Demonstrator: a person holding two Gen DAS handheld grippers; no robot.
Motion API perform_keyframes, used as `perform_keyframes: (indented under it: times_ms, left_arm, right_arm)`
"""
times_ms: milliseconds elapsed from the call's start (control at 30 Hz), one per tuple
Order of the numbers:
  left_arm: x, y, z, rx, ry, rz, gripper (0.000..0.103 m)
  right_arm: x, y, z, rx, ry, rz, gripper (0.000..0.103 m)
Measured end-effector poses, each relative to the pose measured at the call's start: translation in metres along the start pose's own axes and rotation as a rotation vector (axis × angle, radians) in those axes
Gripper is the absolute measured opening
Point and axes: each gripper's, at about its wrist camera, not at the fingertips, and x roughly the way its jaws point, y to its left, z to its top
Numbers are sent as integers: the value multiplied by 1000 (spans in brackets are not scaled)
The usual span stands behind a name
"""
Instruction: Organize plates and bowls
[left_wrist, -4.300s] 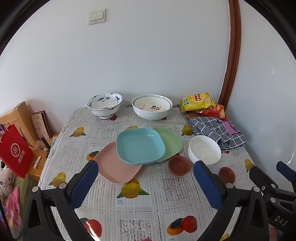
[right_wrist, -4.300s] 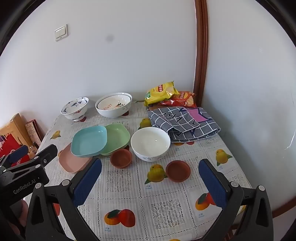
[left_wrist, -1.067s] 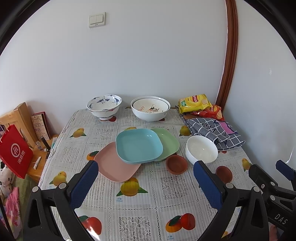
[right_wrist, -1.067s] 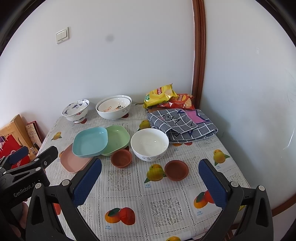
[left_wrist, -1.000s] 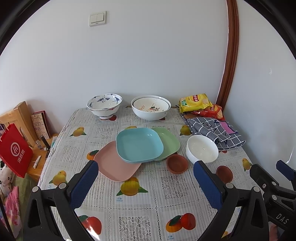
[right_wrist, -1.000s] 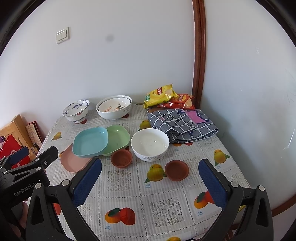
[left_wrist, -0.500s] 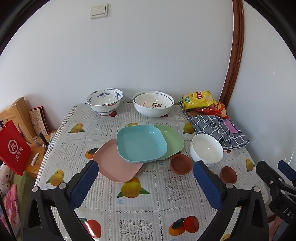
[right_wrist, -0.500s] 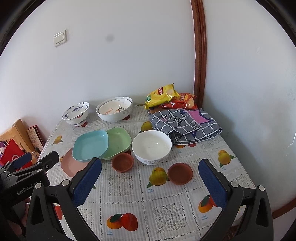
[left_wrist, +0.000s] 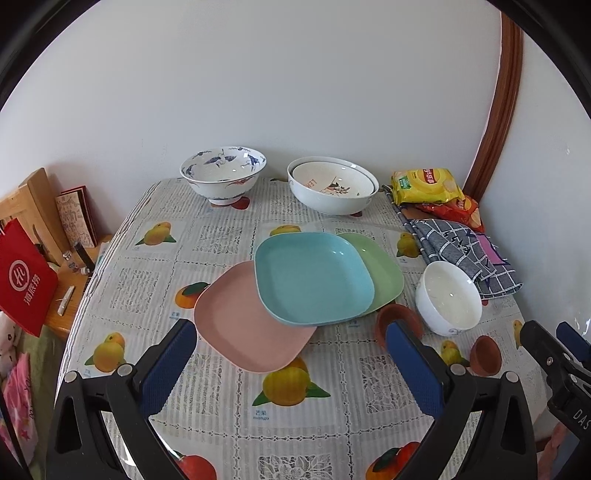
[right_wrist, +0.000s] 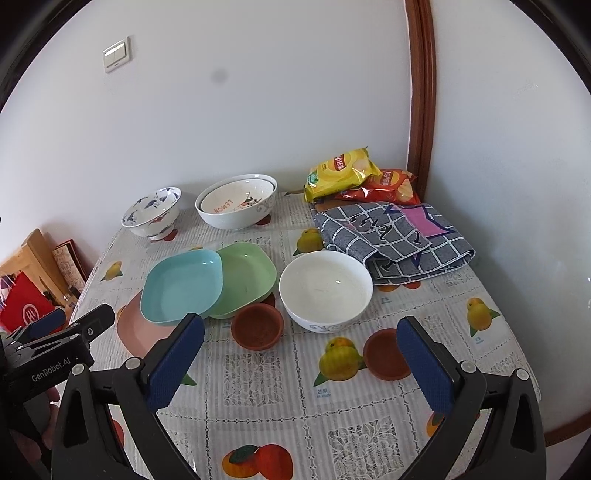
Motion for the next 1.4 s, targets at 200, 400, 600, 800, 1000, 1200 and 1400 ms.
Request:
perform_keyframes:
  times_ms: [200, 400, 600, 800, 1000, 1200, 1400]
  left_arm:
    - [29, 20, 5, -32, 48, 23, 103]
    - [51, 34, 12, -49, 73, 30, 102]
    - [74, 41, 18, -57, 100, 30, 101]
    - [95, 43, 25, -55, 107, 23, 96]
    - [116, 40, 32, -34, 123, 9, 92]
    - [136, 39, 35, -25, 135, -1, 83]
    - [155, 38, 38, -23, 153, -7, 76]
  right_arm:
    - [26, 9, 2, -15, 31, 2, 102]
    - [50, 23, 7, -45, 56, 24, 99]
    - [75, 43, 12, -84, 82, 53, 92]
    - [100, 62, 13, -114, 109, 94, 80]
    - [123, 74, 16, -132, 133, 119, 66]
    - [146, 81, 16, -147, 161, 126, 55]
    - [162, 87, 15, -144, 180, 149, 52]
